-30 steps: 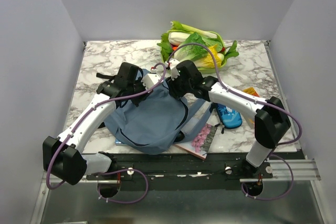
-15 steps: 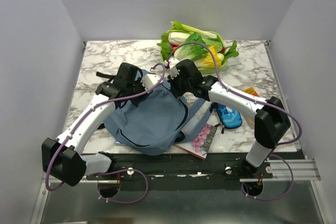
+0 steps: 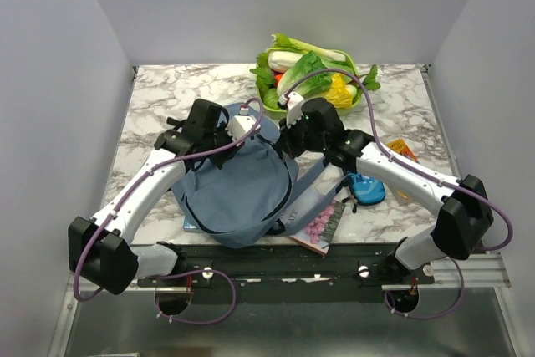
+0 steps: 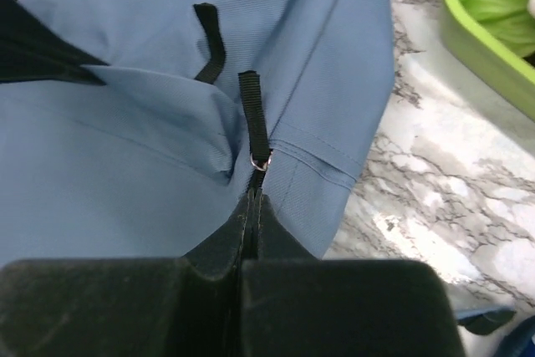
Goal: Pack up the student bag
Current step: Unzip the student bag at the center of the board.
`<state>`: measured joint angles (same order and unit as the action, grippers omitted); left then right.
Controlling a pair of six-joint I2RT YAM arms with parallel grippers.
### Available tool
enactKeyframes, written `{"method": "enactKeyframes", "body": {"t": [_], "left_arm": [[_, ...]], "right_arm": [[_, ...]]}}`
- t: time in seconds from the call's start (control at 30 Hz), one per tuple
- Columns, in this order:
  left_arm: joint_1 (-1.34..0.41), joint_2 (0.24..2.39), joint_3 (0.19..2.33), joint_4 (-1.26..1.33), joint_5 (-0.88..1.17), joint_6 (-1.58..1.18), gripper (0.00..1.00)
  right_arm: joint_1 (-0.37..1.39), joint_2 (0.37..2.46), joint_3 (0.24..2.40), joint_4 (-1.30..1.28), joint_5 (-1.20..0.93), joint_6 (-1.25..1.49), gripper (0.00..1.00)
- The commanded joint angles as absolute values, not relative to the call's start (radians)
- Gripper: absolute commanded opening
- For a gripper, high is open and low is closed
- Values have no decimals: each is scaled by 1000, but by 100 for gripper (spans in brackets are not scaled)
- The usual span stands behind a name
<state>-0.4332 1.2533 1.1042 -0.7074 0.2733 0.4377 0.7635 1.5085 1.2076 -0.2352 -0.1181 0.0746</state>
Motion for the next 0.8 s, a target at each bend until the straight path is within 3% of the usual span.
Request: {"method": "enactKeyframes", "body": {"t": [0.0,0.27,0.4,0.57,0.77], "left_arm": [[-428,1269,1115,-658,241,420,0],[-428,1296,1135,-586,100,390,0],[-428,1313,1175,-612,133,382,0],[-430,1305,1161,-634,222,356,0],[-434,1295,1123,-618,224,350,0]], "right_arm": [[764,1462,1149,-180,-296,124,1],[764,1361,921,-9,-387,265,1],[765,1312,839,54,-380,313,4],[764,1305,839,69,-373,319,27],[764,1330,877,83,-408,347,39]]}}
